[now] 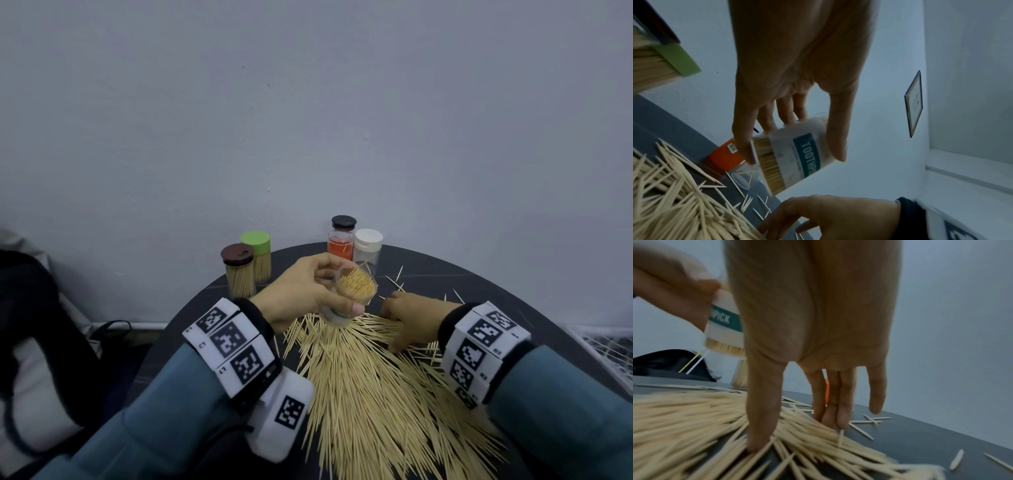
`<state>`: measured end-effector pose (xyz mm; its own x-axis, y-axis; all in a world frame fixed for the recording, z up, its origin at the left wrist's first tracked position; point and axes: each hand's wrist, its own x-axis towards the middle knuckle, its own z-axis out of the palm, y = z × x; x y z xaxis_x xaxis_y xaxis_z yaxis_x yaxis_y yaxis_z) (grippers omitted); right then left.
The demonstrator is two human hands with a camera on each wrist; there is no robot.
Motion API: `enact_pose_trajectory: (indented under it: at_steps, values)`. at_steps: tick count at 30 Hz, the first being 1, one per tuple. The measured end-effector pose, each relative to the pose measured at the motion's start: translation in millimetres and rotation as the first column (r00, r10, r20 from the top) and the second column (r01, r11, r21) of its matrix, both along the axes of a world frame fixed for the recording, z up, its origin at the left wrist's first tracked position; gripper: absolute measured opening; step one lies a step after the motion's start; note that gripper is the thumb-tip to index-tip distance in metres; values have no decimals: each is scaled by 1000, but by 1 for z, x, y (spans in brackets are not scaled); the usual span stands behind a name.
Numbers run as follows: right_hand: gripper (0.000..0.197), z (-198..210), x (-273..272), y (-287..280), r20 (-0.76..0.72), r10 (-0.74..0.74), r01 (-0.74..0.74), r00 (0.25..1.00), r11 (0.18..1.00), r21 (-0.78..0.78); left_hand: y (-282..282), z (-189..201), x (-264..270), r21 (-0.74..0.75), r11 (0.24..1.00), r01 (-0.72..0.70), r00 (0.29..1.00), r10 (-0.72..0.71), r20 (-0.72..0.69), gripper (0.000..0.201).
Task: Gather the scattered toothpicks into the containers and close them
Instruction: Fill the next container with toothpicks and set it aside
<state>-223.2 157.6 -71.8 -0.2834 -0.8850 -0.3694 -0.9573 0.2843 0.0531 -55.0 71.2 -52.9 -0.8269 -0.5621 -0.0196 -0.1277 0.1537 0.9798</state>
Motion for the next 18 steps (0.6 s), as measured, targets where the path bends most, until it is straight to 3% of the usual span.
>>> enact_pose_trajectory:
  at_steps: [7, 18]
  values:
    - [32, -3, 11, -2, 6, -20, 20, 1000, 1000, -24, 2, 1, 0, -3, 1000, 4, 1000, -4, 4, 55]
    - [37, 1, 20, -2, -32, -73, 73, 997, 997, 1, 4, 2, 1, -10, 1000, 11, 1000, -11, 22, 57]
